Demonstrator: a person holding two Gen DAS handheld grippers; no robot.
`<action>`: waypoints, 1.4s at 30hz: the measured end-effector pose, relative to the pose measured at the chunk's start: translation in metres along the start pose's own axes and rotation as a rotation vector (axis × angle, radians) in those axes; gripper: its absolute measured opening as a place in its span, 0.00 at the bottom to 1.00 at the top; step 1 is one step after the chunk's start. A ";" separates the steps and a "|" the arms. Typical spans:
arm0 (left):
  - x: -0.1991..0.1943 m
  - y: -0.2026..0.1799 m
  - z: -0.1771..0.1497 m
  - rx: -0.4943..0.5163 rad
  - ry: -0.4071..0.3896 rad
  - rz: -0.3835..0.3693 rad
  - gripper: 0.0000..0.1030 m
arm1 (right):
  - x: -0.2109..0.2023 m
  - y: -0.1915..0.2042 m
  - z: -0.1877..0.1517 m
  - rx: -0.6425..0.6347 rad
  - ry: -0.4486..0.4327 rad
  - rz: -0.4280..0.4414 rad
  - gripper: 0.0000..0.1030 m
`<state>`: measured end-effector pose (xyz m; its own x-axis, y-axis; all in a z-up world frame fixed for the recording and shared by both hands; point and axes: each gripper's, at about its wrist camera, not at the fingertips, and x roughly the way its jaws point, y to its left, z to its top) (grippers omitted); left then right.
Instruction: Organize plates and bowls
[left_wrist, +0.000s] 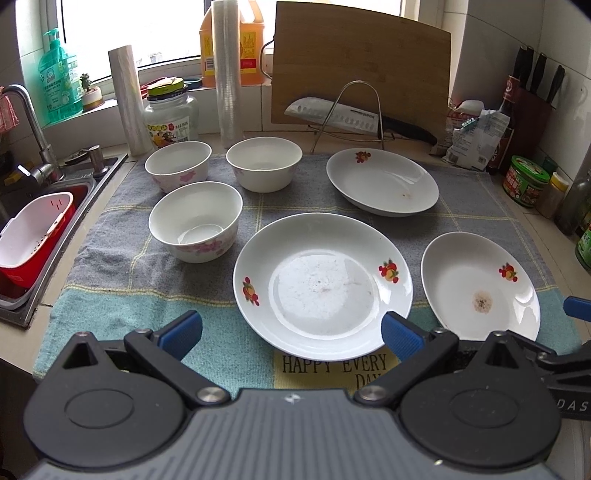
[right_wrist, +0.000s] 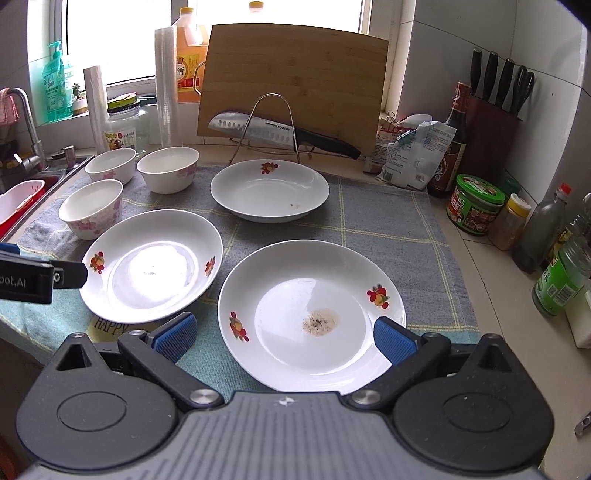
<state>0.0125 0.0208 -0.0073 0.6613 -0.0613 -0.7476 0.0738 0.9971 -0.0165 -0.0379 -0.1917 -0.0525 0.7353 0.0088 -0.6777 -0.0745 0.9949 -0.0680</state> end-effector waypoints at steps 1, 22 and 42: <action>0.001 0.001 0.000 0.004 -0.004 -0.001 0.99 | 0.003 -0.001 -0.004 0.000 0.011 0.003 1.00; 0.021 0.007 0.000 0.069 0.030 -0.039 0.99 | 0.073 -0.030 -0.059 0.051 0.082 0.002 1.00; 0.042 -0.029 0.019 0.112 0.035 -0.210 0.99 | 0.079 -0.058 -0.066 -0.115 -0.035 0.179 1.00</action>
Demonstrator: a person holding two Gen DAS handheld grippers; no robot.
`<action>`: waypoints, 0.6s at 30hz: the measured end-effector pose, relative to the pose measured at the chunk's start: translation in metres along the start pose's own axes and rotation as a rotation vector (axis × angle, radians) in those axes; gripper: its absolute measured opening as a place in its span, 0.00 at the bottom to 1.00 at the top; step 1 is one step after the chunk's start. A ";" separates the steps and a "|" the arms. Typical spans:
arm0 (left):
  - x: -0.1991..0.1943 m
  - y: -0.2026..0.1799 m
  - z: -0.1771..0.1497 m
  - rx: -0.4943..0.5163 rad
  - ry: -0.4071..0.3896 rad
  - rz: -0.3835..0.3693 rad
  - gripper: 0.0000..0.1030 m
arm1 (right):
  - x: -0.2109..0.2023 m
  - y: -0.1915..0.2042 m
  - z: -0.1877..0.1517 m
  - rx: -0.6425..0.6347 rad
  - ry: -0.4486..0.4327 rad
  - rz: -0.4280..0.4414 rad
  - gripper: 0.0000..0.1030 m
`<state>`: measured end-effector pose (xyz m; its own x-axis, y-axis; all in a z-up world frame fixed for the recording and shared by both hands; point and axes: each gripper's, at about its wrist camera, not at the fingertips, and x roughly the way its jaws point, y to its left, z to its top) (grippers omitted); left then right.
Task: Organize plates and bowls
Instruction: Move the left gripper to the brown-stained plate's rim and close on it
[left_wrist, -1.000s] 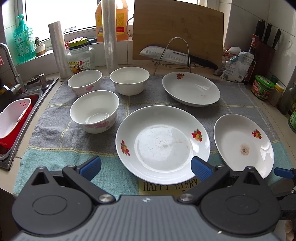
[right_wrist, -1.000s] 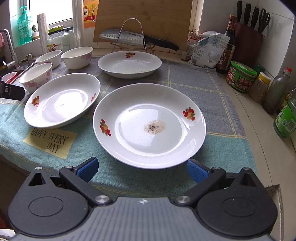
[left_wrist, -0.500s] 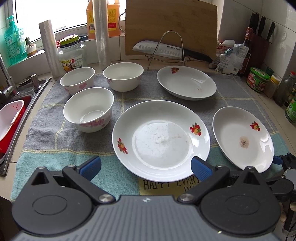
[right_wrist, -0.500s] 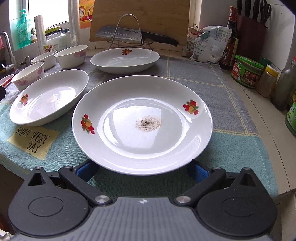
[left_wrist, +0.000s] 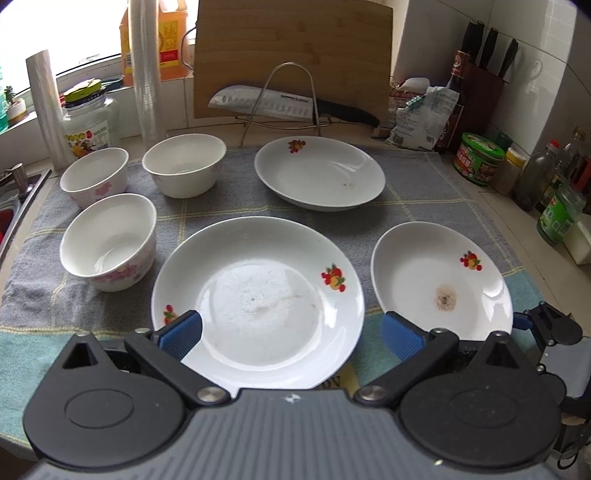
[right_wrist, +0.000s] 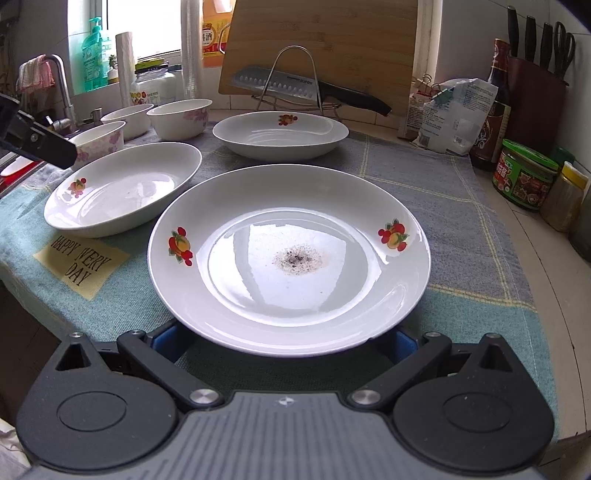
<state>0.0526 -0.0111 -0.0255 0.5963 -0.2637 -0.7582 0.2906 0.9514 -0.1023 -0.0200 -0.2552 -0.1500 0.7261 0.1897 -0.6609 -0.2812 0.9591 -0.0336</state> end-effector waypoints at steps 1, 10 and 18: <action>0.001 -0.004 0.002 0.004 0.001 -0.021 0.99 | -0.001 -0.003 -0.001 -0.010 -0.002 0.011 1.00; 0.016 -0.041 0.016 0.072 0.017 -0.045 0.99 | 0.001 -0.013 -0.003 -0.067 -0.034 0.069 1.00; 0.028 -0.052 0.034 0.160 0.044 -0.070 0.99 | 0.004 -0.015 0.002 -0.074 -0.010 0.077 1.00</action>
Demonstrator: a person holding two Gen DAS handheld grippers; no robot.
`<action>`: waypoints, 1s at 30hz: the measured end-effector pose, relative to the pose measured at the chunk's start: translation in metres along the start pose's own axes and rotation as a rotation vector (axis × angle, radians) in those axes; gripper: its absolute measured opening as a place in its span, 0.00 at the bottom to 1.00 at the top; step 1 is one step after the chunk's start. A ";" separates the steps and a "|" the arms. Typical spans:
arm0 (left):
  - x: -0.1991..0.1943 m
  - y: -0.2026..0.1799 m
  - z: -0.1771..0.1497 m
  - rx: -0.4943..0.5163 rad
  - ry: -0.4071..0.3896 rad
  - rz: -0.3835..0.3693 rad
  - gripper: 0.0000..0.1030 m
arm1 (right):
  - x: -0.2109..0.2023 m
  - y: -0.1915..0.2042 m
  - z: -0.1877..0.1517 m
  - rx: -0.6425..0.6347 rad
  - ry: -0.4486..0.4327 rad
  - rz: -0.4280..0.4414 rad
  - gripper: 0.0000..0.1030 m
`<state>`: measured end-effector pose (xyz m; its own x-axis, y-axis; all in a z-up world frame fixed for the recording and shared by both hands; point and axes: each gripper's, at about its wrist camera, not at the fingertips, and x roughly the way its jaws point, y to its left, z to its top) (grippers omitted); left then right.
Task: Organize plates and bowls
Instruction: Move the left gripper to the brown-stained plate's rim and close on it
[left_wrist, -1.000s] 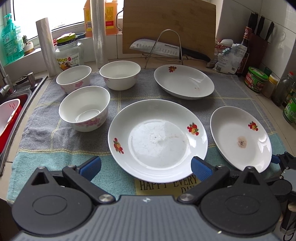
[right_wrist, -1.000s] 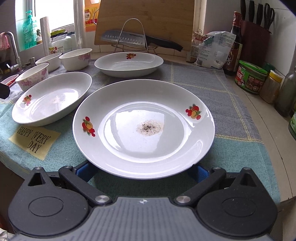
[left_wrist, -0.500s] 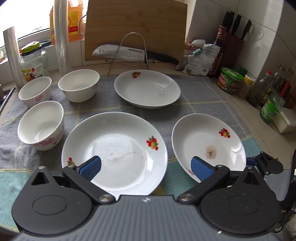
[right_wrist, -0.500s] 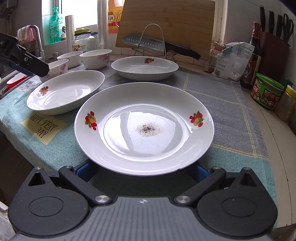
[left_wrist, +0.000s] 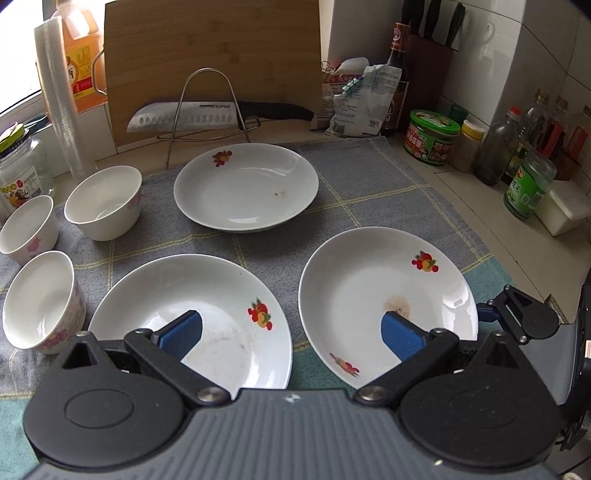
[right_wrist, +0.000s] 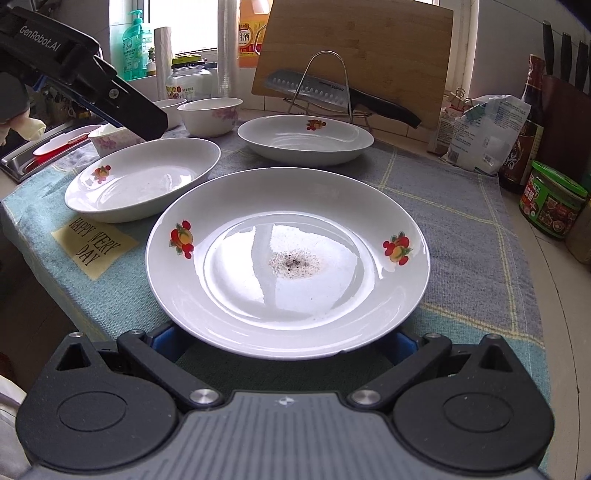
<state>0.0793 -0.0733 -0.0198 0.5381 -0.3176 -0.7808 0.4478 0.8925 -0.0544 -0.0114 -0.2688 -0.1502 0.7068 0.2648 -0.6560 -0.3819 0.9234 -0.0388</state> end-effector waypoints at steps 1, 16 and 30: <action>0.003 -0.001 0.002 0.015 0.007 -0.015 0.99 | 0.000 0.001 -0.001 0.001 -0.003 -0.002 1.00; 0.060 -0.014 0.050 0.256 0.102 -0.204 0.99 | -0.003 0.004 -0.004 0.029 -0.014 -0.039 1.00; 0.122 -0.014 0.068 0.248 0.323 -0.384 0.92 | -0.004 0.007 -0.004 0.049 -0.016 -0.059 1.00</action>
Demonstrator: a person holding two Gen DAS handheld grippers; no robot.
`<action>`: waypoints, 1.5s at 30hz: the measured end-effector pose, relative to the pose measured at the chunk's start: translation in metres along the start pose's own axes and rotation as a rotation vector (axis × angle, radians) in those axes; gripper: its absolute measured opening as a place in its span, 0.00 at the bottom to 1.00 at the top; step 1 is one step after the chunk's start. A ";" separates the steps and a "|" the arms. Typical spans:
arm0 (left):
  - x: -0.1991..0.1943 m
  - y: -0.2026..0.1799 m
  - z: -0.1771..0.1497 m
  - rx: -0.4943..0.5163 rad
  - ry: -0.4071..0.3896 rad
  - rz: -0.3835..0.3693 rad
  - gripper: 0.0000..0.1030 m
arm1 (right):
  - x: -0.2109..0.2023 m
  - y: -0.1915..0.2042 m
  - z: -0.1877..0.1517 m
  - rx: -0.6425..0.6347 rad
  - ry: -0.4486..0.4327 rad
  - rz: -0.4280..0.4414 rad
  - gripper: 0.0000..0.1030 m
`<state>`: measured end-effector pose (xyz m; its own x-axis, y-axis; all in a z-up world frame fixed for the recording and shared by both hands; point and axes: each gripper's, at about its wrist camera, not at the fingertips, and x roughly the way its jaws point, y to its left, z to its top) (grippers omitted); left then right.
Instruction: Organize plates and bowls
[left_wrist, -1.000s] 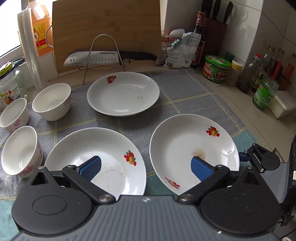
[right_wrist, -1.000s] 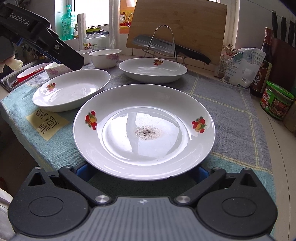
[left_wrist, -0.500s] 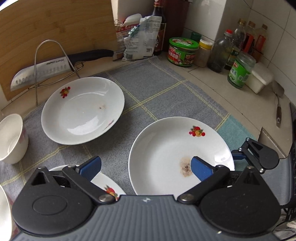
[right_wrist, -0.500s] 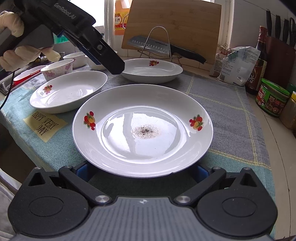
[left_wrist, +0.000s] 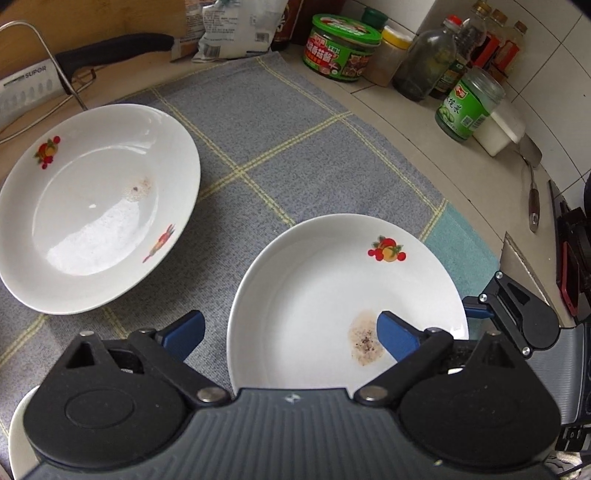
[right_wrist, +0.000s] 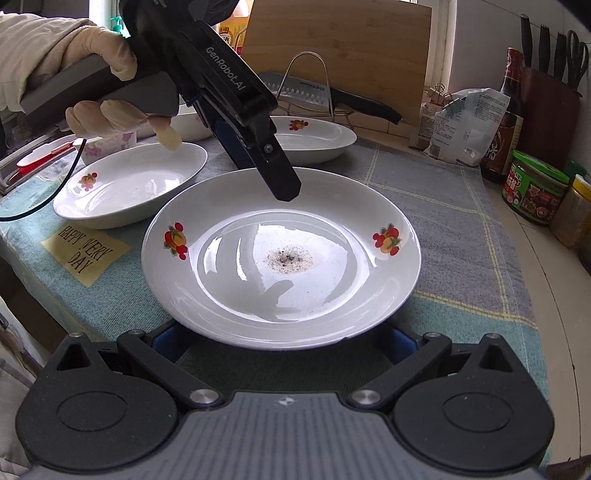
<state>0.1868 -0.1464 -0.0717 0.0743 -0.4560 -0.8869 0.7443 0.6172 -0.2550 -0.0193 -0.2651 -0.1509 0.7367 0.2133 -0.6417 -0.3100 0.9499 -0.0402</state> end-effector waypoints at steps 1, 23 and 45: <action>0.002 0.000 0.001 0.006 0.011 -0.003 0.91 | 0.000 0.000 0.000 0.001 -0.002 -0.001 1.00; 0.021 -0.005 0.015 0.123 0.163 -0.075 0.77 | -0.004 0.000 -0.009 -0.005 -0.056 0.007 1.00; 0.026 -0.004 0.019 0.119 0.195 -0.090 0.77 | -0.001 -0.001 0.001 -0.037 -0.012 0.025 1.00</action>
<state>0.1984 -0.1734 -0.0860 -0.1169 -0.3661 -0.9232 0.8160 0.4944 -0.2994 -0.0191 -0.2660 -0.1500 0.7355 0.2398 -0.6336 -0.3501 0.9353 -0.0524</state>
